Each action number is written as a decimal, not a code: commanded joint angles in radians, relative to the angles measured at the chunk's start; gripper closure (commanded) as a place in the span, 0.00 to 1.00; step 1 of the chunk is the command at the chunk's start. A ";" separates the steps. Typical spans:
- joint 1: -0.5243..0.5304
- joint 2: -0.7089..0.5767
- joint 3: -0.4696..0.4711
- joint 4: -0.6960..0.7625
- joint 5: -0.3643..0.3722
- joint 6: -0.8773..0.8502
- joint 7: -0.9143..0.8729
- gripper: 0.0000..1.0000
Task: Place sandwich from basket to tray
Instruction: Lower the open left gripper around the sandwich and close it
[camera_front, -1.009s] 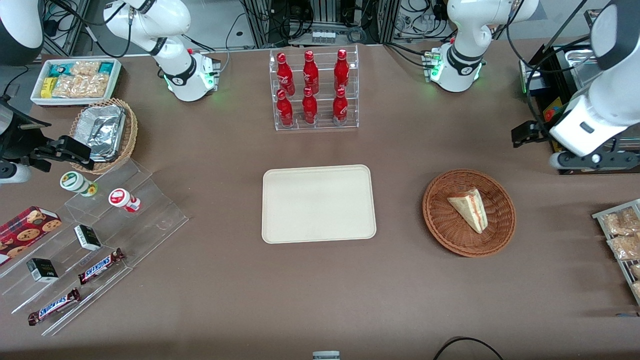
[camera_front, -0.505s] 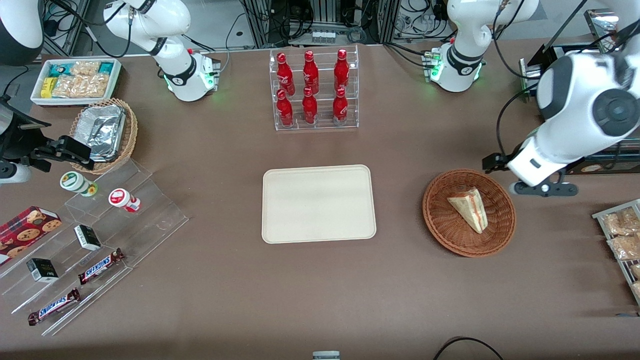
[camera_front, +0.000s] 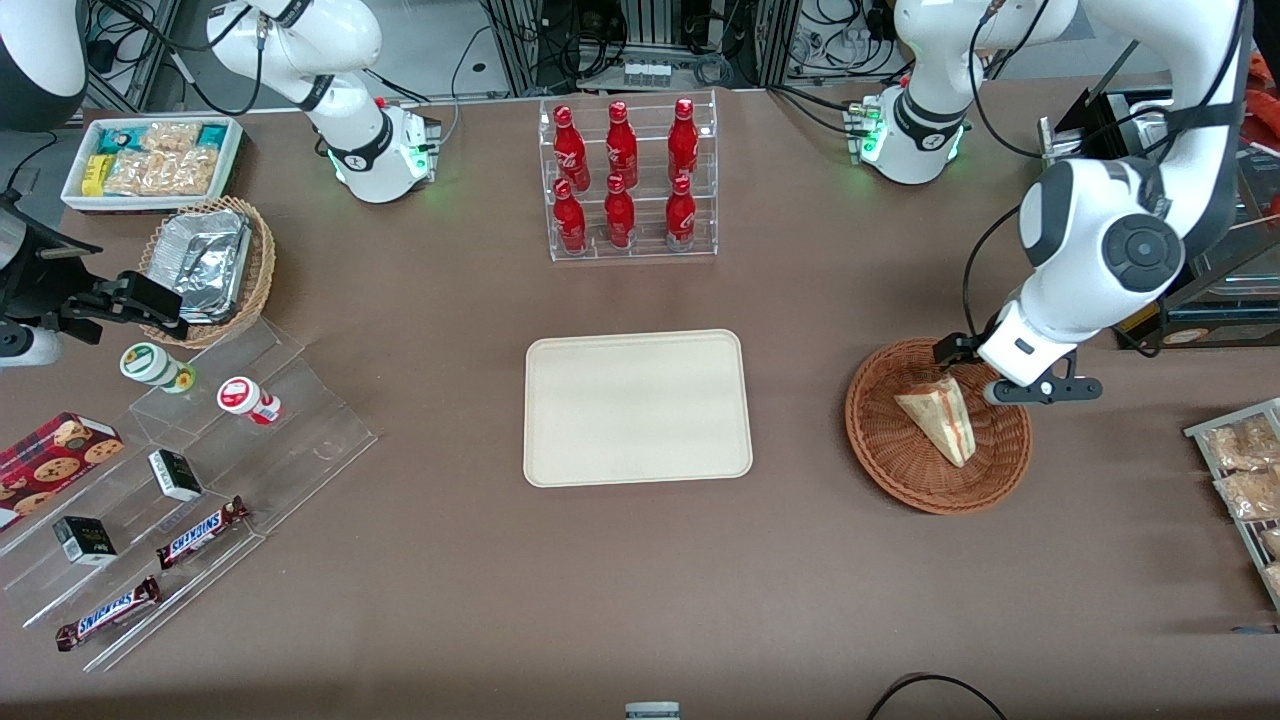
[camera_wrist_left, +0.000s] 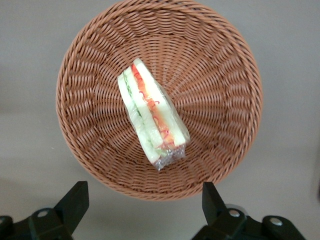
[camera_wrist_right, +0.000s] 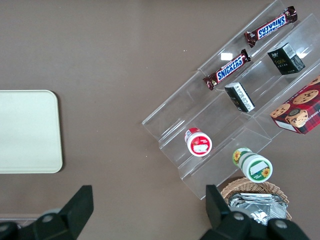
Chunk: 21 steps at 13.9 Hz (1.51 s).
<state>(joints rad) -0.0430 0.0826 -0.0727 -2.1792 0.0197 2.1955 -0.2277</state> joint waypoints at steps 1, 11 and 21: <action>-0.029 0.043 0.004 -0.007 -0.009 0.078 -0.183 0.00; -0.023 0.152 0.008 -0.010 0.000 0.214 -0.444 0.00; -0.021 0.201 0.016 -0.025 0.002 0.254 -0.434 1.00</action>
<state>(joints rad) -0.0618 0.3027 -0.0613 -2.1925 0.0191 2.4436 -0.6526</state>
